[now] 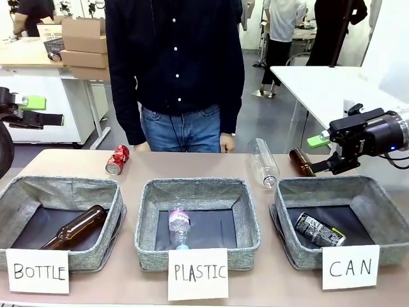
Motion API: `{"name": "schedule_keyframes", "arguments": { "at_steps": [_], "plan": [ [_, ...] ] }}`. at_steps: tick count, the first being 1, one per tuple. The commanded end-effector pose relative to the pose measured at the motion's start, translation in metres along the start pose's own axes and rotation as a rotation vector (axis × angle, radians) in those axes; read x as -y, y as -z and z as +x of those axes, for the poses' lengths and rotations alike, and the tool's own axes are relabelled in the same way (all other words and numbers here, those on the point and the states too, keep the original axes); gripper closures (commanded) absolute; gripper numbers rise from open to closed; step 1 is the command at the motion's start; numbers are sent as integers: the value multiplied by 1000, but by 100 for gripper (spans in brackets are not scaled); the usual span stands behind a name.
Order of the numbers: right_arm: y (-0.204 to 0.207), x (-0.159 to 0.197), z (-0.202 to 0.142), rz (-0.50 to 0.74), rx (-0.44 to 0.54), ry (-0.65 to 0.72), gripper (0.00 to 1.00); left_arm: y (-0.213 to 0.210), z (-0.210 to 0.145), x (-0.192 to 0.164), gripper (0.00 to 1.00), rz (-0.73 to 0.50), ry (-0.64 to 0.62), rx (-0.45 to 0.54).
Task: Sort the can waste into the basket.
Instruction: Pick up the can waste from the table and place it in the right Fabric basket.
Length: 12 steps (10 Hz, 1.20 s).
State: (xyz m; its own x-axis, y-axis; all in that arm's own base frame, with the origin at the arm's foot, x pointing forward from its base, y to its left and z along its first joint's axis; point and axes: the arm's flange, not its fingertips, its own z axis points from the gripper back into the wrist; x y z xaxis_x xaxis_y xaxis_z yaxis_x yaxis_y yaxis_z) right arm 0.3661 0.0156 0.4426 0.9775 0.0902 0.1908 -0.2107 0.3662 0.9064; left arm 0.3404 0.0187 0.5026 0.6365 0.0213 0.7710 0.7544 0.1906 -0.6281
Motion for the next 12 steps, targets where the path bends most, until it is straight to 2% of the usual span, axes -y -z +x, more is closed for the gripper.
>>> {"name": "schedule_keyframes", "arguments": {
  "at_steps": [1, 2, 4, 5, 7, 8, 9, 10, 12],
  "plan": [
    [0, -1, -1, -12, 7, -22, 0, 0, 0, 0, 0, 0, 0, 0],
    [0, -1, -1, -12, 7, -22, 0, 8, 13, 11, 0, 226, 102, -129],
    [0, -1, -1, -12, 7, -22, 0, 33, 78, -28, 0, 632, -5, -211],
    [0, -1, -1, -12, 7, -22, 0, 47, 111, -65, 0, 893, -89, -243],
    [0, -1, -1, -12, 7, -22, 0, 77, 143, -131, 0, 1045, -175, -423],
    [0, -1, -1, -12, 7, -22, 0, 88, 148, -143, 0, 1073, -165, -441],
    [0, -1, -1, -12, 7, -22, 0, 90, 153, -141, 0, 1120, -170, -358],
    [0, -1, -1, -12, 7, -22, 0, 83, 131, -133, 0, 944, 50, -268],
    [0, -1, -1, -12, 7, -22, 0, 83, 131, -133, 0, 944, 50, -268]
  ]
}}
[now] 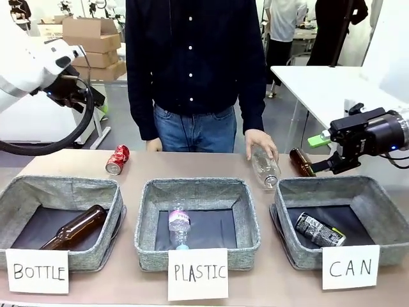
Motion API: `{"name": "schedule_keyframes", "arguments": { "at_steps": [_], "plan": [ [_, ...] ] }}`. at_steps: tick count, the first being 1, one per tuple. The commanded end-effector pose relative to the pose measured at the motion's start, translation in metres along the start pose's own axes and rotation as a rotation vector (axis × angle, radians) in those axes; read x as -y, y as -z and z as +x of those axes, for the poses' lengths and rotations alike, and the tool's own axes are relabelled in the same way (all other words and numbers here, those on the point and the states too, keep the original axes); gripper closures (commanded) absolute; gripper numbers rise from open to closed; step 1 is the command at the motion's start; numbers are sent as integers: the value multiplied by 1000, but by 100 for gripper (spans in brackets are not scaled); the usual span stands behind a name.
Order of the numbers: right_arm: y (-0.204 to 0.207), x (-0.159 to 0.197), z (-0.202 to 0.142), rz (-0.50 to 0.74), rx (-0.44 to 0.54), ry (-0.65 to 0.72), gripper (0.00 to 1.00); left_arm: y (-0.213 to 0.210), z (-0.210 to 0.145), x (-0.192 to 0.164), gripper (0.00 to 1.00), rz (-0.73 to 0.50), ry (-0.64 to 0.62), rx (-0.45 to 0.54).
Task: Sort the can waste into the basket.
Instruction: Pick up the can waste from the table and place it in the right Fabric basket.
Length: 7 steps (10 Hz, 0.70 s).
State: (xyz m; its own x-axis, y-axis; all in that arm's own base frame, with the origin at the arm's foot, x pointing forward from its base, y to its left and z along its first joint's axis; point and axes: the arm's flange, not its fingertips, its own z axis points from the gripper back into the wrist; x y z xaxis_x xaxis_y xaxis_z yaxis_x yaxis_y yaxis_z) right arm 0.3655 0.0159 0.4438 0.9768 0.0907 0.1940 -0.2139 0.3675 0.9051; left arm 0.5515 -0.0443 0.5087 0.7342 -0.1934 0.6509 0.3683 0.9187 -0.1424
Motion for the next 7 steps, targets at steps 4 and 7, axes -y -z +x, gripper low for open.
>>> {"name": "schedule_keyframes", "arguments": {
  "at_steps": [4, 7],
  "plan": [
    [0, 1, -1, -11, 7, -19, 0, 107, 46, -24, 0, 130, -156, -261],
    [0, 1, -1, -11, 7, -19, 0, 160, 51, -28, 0, 111, -187, -413]
  ]
}}
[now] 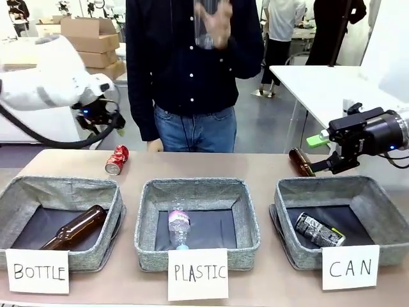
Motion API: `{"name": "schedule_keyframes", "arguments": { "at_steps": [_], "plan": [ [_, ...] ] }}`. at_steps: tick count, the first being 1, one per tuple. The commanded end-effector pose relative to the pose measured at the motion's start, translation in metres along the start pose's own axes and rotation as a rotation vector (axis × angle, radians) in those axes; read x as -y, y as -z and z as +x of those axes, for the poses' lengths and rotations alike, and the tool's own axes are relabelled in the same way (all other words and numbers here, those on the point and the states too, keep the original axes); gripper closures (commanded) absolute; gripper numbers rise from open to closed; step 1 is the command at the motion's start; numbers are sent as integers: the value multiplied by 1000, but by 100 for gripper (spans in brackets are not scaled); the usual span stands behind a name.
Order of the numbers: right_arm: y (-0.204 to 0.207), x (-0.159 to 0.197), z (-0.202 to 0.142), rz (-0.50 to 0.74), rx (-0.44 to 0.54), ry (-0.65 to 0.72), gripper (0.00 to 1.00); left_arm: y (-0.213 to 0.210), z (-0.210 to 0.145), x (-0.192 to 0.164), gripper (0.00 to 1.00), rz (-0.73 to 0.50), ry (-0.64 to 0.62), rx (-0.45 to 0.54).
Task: Sort the can waste into the basket.
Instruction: Pick up the can waste from the table and place it in the right Fabric basket.
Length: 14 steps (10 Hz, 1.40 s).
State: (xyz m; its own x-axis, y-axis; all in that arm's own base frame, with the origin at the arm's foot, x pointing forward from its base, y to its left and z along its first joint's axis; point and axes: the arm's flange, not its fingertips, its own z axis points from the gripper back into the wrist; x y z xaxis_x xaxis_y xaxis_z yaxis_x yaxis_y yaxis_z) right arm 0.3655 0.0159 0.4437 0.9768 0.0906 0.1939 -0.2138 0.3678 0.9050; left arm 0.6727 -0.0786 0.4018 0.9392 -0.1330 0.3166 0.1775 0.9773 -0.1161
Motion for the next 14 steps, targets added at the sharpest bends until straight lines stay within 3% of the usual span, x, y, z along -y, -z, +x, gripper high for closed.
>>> {"name": "schedule_keyframes", "arguments": {
  "at_steps": [1, 4, 9, 10, 11, 12, 13, 14],
  "plan": [
    [0, 1, 0, -10, 6, -19, 0, 11, 25, 1, 0, -13, -41, -117],
    [0, 1, 0, -10, 6, -19, 0, 55, 18, -5, 0, 5, -67, -253],
    [0, 1, 0, -10, 6, -19, 0, 82, 14, -10, 0, 2, -67, -294],
    [0, 1, 0, -10, 6, -19, 0, 83, 15, -10, 17, -3, -77, -285],
    [0, 1, 0, -10, 6, -19, 0, 84, 15, -11, 60, -5, -84, -288],
    [0, 1, 0, -10, 6, -19, 0, 83, 14, -11, 60, -16, -73, -288],
    [0, 1, 0, -10, 6, -19, 0, 87, 13, -10, 100, -24, -68, -301],
    [0, 1, 0, -10, 6, -19, 0, 94, 12, -8, 75, -18, -51, -318]
  ]
}}
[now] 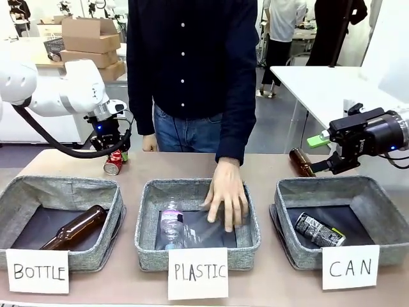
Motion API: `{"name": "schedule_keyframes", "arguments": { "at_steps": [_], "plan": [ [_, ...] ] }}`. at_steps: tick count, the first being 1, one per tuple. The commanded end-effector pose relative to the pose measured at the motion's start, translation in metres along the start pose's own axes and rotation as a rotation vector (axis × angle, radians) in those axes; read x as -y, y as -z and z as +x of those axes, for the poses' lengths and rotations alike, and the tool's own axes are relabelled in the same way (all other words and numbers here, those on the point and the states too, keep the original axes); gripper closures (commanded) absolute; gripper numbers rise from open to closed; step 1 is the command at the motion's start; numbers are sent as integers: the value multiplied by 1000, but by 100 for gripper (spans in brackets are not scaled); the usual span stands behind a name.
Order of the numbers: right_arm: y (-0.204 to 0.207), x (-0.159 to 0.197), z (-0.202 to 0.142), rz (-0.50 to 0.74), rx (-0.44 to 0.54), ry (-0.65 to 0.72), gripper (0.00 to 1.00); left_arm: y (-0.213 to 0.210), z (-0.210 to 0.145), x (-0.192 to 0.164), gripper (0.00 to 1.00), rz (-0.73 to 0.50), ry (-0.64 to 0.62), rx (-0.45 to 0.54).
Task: Sort the can waste into the basket.
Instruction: Pick up the can waste from the table and place it in the right Fabric basket.
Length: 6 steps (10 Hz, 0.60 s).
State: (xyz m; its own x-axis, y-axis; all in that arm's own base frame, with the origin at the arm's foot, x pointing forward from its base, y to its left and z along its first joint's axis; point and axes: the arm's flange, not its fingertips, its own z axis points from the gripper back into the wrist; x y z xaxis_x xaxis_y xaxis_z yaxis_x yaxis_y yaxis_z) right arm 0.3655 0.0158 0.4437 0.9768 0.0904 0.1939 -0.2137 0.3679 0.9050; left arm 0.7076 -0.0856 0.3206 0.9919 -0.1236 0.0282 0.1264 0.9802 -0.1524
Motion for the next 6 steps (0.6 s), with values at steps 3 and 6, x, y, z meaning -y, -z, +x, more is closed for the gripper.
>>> {"name": "schedule_keyframes", "arguments": {
  "at_steps": [3, 6],
  "plan": [
    [0, 0, -1, -10, 6, -19, 0, 6, 6, 3, 100, 12, 13, -34],
    [0, 0, -1, -10, 6, -19, 0, -5, 2, 2, 91, -7, 4, 2]
  ]
}}
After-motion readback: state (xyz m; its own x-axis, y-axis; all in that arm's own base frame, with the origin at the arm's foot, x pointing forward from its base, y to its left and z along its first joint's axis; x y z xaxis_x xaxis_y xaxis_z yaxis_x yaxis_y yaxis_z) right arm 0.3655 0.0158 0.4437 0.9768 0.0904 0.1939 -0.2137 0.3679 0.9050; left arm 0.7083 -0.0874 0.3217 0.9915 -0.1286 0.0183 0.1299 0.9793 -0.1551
